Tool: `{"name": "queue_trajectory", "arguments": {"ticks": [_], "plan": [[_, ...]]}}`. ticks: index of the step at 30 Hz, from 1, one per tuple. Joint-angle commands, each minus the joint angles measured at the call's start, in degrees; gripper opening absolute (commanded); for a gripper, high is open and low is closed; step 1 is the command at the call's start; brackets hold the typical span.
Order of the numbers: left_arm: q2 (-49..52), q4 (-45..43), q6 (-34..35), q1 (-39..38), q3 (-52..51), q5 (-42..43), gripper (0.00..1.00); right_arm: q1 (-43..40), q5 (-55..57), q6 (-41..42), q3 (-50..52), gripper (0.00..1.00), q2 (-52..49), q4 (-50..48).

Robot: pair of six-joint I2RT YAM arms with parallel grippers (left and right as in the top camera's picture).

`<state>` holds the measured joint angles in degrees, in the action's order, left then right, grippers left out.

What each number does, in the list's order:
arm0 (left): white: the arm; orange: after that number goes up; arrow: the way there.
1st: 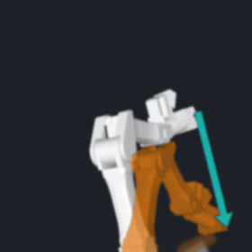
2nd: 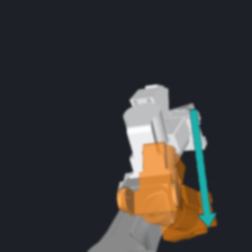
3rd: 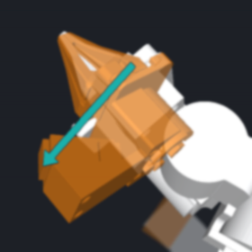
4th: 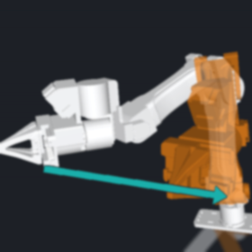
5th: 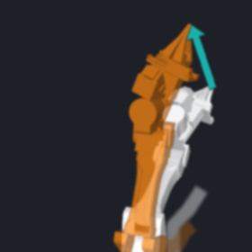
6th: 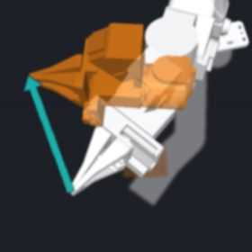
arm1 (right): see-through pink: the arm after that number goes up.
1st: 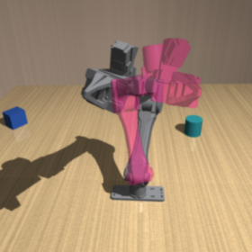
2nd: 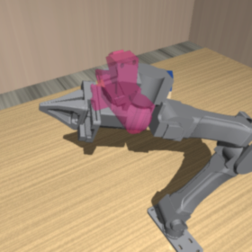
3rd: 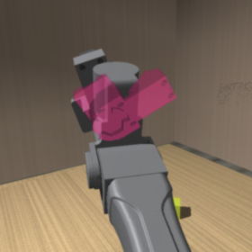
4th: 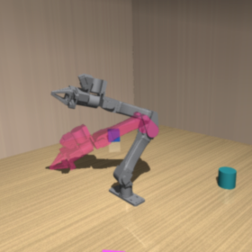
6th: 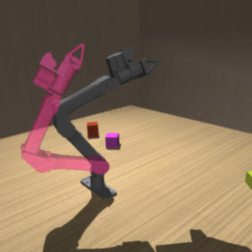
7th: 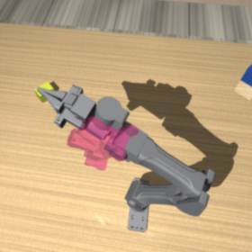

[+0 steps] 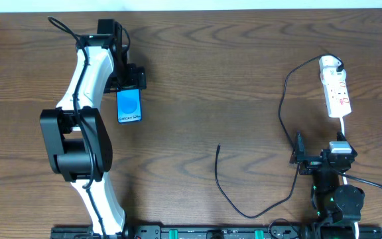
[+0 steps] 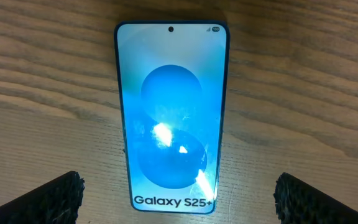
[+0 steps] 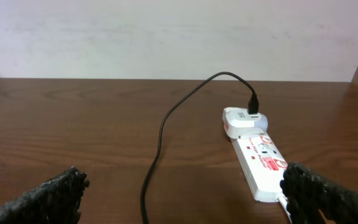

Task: Plug charger to phone and switch on socket
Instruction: 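Lower the left gripper and close it on the phone's bottom edge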

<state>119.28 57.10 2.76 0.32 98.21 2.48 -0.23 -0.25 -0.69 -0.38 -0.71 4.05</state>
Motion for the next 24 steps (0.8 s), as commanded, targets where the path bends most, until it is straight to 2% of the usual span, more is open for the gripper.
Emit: {"name": "queue_trajectory", "arguments": {"ticks": [1, 7, 24], "plan": [[2.29, -0.07, 0.52, 0.26, -0.46, 0.02, 0.98, 0.33, -0.28, -0.68, 0.07, 0.99, 0.37, 0.28], [5.81, -0.63, 0.52, 0.26, -0.46, -0.15, 0.98, 0.33, -0.28, -0.66, 0.07, 0.99, 0.37, 0.28], [6.71, -3.04, 2.49, 0.31, -0.50, -0.17, 0.98, 0.33, -0.28, -0.66, 0.07, 0.99, 0.37, 0.28]]}}
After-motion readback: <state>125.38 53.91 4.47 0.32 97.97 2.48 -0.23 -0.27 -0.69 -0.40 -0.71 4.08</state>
